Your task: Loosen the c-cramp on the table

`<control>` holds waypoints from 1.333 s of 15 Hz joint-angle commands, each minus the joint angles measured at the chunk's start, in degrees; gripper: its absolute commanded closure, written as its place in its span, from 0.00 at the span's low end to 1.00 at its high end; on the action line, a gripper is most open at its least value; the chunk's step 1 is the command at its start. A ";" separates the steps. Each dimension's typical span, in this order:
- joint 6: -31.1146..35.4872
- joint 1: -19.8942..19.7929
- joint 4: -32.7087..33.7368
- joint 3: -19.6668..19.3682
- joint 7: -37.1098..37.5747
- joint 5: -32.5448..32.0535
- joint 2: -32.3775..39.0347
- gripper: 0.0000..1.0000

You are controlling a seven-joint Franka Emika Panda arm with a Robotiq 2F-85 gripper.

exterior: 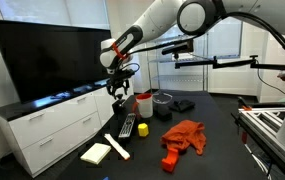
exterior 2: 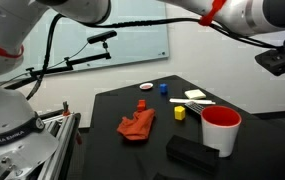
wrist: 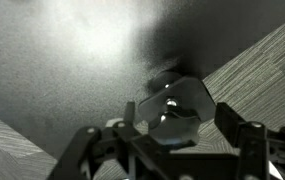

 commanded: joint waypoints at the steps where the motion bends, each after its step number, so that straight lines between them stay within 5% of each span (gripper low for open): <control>1: -0.35 0.64 -0.07 -0.92 1.65 -0.52 -0.69 0.50; 6: 0.69 0.33 -0.06 -0.65 -1.23 -0.93 -0.97 0.85; 20: 3.94 -3.61 -1.98 4.07 -37.15 -1.09 -2.23 0.85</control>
